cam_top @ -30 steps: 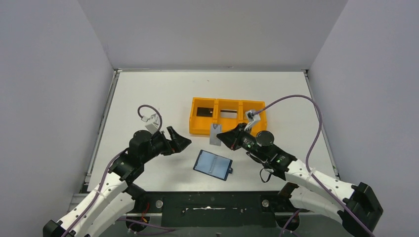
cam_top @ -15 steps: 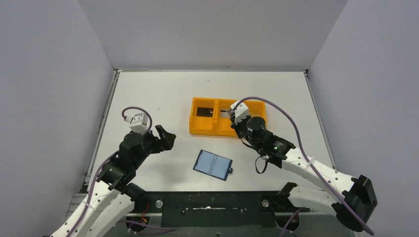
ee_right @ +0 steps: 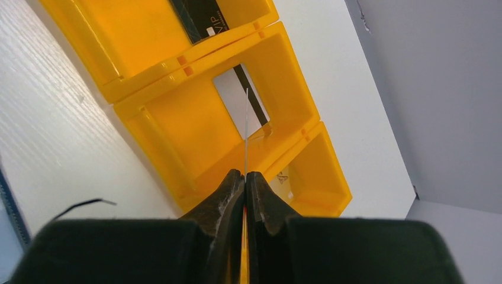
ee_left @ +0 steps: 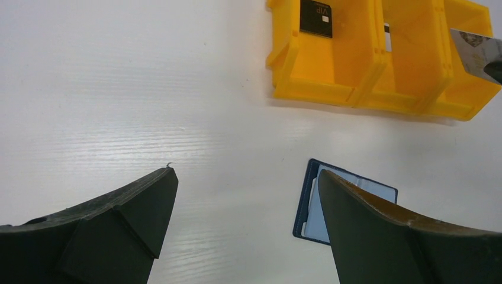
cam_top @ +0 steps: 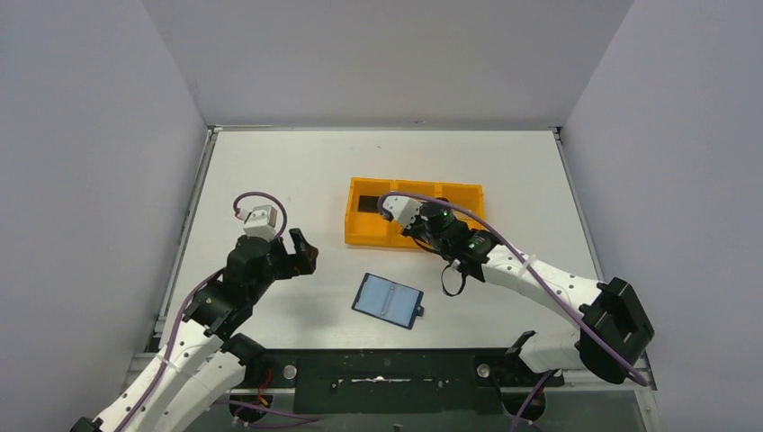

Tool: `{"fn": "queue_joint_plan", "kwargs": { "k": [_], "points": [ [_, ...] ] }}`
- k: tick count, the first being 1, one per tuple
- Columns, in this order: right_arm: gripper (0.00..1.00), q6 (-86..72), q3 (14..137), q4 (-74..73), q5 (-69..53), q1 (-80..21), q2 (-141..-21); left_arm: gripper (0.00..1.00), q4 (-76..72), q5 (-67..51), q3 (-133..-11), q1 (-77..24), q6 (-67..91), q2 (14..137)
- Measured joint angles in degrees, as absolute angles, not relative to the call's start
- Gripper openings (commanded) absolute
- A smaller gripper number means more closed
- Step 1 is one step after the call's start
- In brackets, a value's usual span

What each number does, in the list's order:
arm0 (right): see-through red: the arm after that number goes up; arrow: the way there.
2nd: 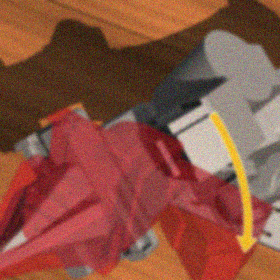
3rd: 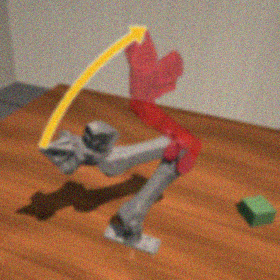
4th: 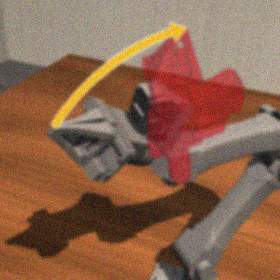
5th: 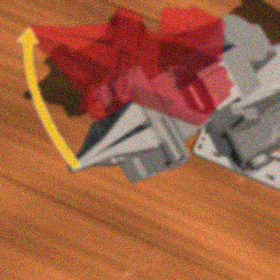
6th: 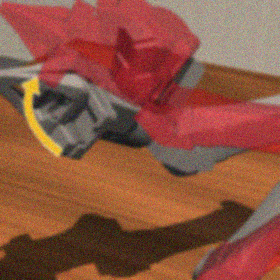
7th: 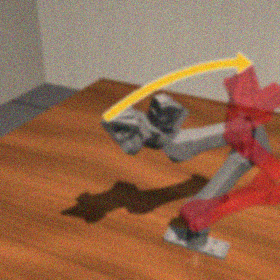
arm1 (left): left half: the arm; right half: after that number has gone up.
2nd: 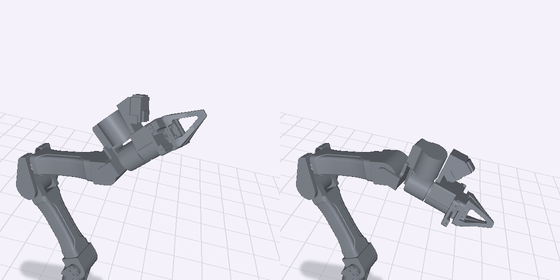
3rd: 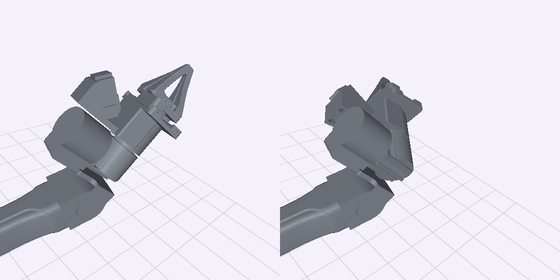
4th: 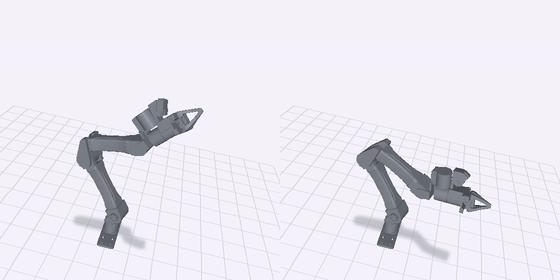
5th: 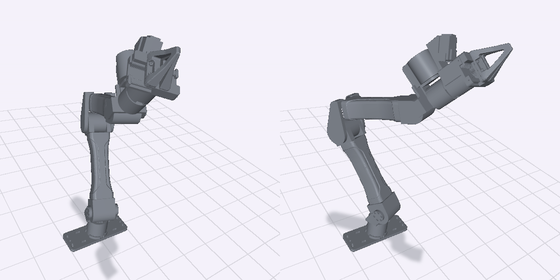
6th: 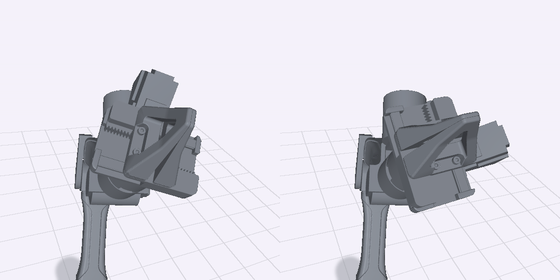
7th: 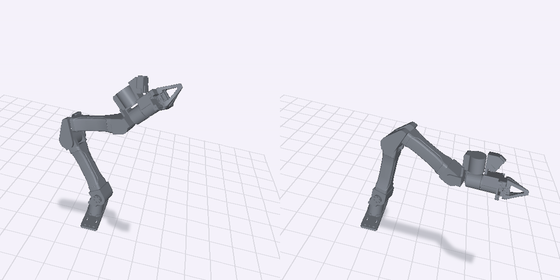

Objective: Take the credit cards out of the card holder

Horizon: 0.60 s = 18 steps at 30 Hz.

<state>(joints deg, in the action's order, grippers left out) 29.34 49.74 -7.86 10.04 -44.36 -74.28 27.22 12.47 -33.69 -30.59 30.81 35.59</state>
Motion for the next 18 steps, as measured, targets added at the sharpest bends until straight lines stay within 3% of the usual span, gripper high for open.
{"fn": "queue_joint_plan", "kwargs": {
  "k": [18],
  "points": [
    [0.00,43.62,54.26,-9.87,4.47,-40.45,-83.40,0.91,27.73,18.00,-33.69,-30.57,31.03,28.71]
  ]
}}
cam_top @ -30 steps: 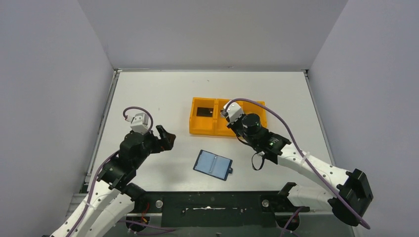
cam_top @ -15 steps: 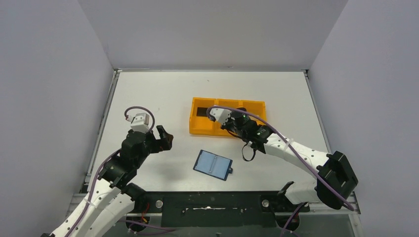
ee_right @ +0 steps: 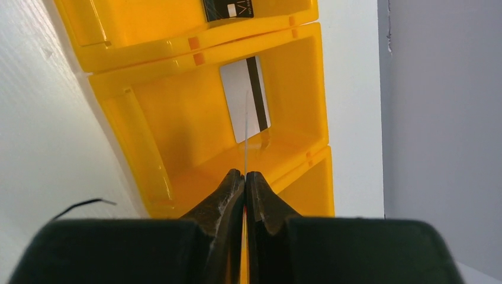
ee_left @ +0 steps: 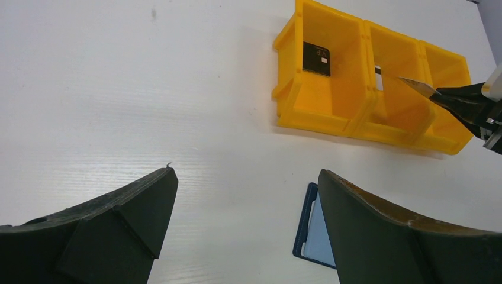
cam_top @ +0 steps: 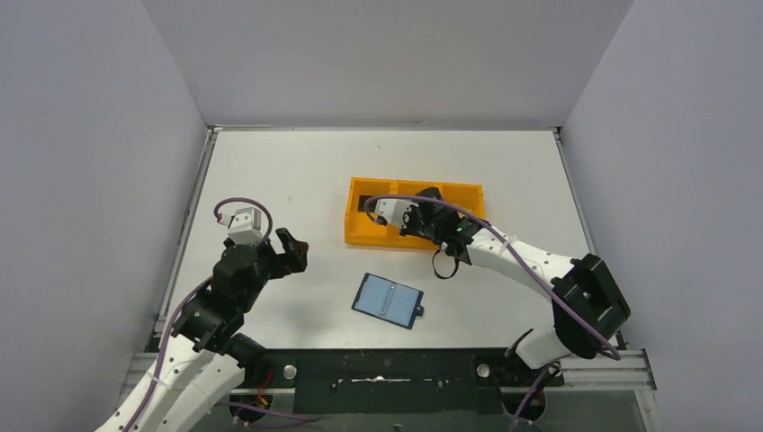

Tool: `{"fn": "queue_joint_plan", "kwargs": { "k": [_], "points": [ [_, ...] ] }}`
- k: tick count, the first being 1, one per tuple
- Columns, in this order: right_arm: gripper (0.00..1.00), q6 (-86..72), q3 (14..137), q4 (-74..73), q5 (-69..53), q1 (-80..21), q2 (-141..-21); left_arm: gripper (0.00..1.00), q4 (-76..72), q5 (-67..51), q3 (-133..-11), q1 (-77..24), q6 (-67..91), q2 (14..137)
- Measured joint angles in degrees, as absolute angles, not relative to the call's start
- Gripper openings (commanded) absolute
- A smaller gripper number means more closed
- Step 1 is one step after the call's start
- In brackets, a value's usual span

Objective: Take the credit cards out of the card holder

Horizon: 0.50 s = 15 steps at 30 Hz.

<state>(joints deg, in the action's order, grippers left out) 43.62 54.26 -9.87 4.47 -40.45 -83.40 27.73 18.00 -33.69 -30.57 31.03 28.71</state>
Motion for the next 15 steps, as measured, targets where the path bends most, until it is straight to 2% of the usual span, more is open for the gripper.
{"fn": "queue_joint_plan", "kwargs": {
  "k": [15],
  "points": [
    [0.02,51.42,60.27,-8.54,-0.99,-35.90,-95.35,0.91,28.27,18.61,-33.69,-30.26,31.00,28.53]
  ]
}}
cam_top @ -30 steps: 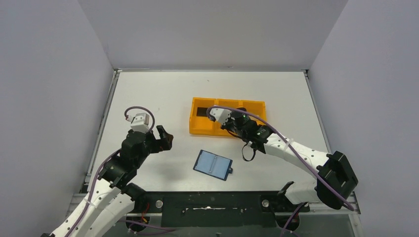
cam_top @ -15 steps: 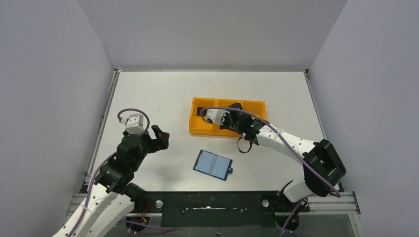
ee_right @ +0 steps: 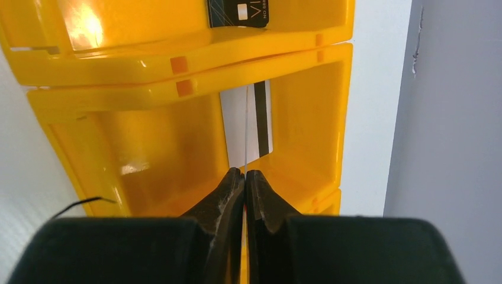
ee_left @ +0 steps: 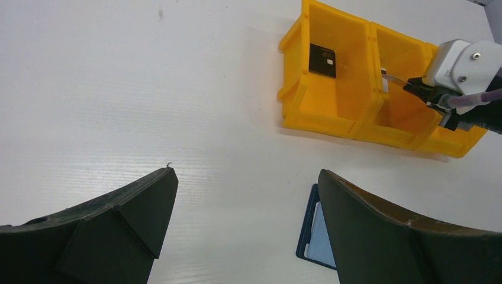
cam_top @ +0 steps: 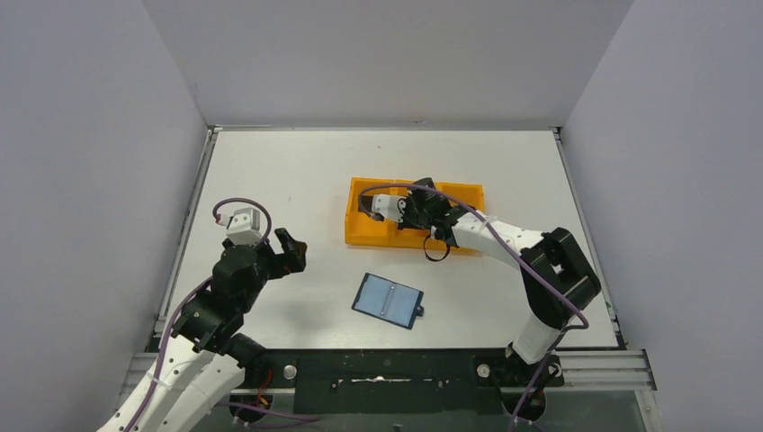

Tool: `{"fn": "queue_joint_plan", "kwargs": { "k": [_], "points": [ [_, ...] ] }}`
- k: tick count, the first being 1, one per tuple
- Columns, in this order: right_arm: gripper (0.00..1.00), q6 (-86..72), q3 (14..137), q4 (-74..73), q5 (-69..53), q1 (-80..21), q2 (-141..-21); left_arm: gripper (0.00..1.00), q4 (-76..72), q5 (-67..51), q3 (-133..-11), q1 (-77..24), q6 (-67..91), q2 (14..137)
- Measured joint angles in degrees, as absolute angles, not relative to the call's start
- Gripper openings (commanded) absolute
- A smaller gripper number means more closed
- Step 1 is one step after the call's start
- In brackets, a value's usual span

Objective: Take the credit cards out of the card holder

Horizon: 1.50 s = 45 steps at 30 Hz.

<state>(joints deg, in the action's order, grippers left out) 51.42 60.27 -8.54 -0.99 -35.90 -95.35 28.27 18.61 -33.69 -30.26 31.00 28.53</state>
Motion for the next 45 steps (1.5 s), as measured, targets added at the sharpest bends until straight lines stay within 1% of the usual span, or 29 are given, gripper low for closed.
{"fn": "queue_joint_plan", "kwargs": {
  "k": [4,10,20,23,25,27,30,34,37,45],
  "points": [
    [0.05,52.97,61.56,-7.73,-0.91,-35.33,-99.04,0.91,28.38,18.63,-33.69,-30.20,30.98,28.53],
    [0.05,54.35,64.82,-7.57,0.10,-35.18,-103.18,0.91,28.49,18.63,-33.69,-30.00,30.98,28.75],
    [0.07,56.34,65.10,-2.31,2.07,-34.44,-107.74,0.91,28.51,18.63,-33.69,-29.89,30.98,29.67],
    [0.11,56.71,64.55,-0.21,2.85,-33.95,-108.62,0.91,28.53,18.63,-33.69,-29.89,30.98,29.67],
    [0.17,56.90,63.94,0.43,2.98,-33.67,-108.64,0.91,28.53,18.63,-33.69,-29.89,30.98,29.69],
    [0.20,57.01,63.59,0.73,2.85,-33.34,-108.64,0.91,28.53,18.63,-33.69,-29.89,30.98,29.71],
    [0.27,57.04,63.40,0.58,1.56,-32.82,-108.60,0.91,28.51,18.61,-33.69,-29.89,30.98,29.89],
    [0.30,56.88,63.40,-0.69,-0.71,-32.21,-108.31,0.91,28.53,18.59,-33.69,-29.87,30.96,30.30],
    [0.37,56.47,63.40,-2.28,-2.28,-31.88,-108.14,0.91,28.53,18.59,-33.69,-29.87,30.96,30.46],
    [0.40,54.13,63.40,-5.43,-4.58,-31.86,-104.44,0.91,28.51,18.17,-33.69,-29.87,30.96,30.63]
  ]
}}
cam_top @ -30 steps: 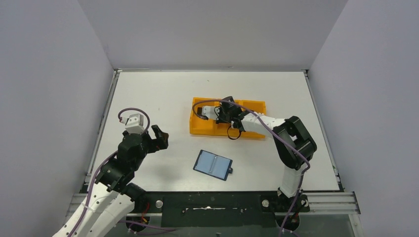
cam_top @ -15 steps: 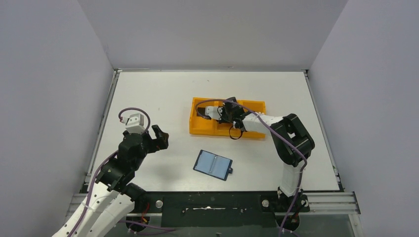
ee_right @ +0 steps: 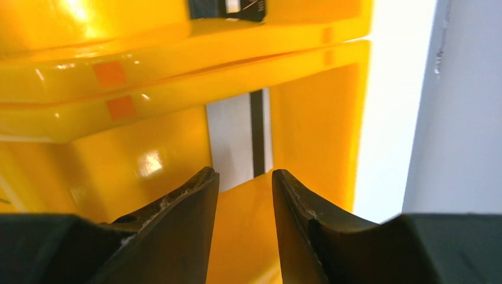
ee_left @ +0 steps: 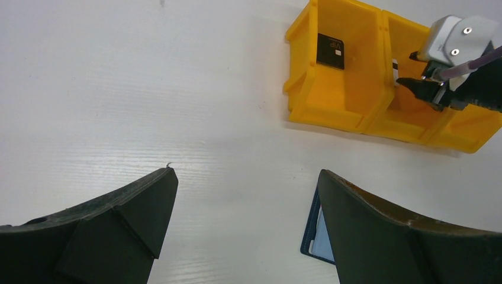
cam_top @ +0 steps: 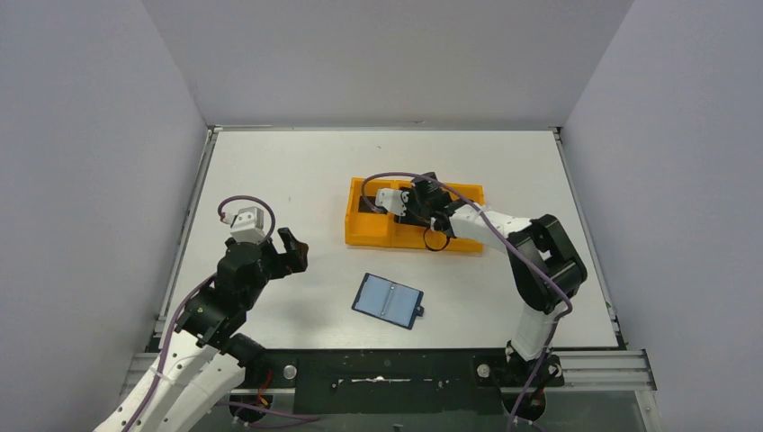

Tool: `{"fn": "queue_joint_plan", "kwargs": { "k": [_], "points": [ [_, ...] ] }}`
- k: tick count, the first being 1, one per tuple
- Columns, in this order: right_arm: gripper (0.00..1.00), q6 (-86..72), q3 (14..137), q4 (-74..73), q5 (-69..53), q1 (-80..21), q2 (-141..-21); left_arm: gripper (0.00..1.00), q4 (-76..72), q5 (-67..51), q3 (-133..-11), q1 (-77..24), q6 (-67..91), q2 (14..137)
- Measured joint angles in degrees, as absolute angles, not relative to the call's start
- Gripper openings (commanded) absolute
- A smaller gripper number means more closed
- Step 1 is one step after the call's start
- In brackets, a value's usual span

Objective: Take the credit cards out of the card holder

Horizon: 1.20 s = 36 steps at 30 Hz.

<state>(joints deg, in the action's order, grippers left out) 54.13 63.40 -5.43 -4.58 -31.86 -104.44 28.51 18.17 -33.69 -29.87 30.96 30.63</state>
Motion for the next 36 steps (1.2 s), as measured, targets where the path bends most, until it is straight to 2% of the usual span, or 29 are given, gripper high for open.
{"fn": "queue_joint_plan", "kwargs": {
  "k": [9,15,21,26,31,36],
  "points": [
    [0.46,39.72,59.20,-1.48,-3.77,-33.12,-89.62,0.91,28.53,17.96,-33.69,-29.87,30.94,30.81],
    [0.47,13.39,58.15,-1.56,2.50,-39.05,-80.05,0.91,28.53,18.00,-33.69,-29.87,30.94,30.81],
    [0.50,-15.62,55.66,-9.82,7.14,-40.05,-78.28,0.91,28.58,18.33,-33.69,-29.87,31.00,30.76],
    [0.50,-31.09,48.31,-14.55,10.61,-42.33,-75.77,0.91,28.60,18.92,-33.69,-29.82,31.00,30.55],
    [0.54,-41.85,47.88,-18.26,18.24,-50.52,-74.72,0.91,28.62,19.16,-33.69,-29.45,31.03,30.52],
    [0.54,-52.38,49.36,-22.85,26.04,-60.45,-75.13,0.91,28.64,19.31,-33.69,-29.06,31.00,30.52]
  ]
}}
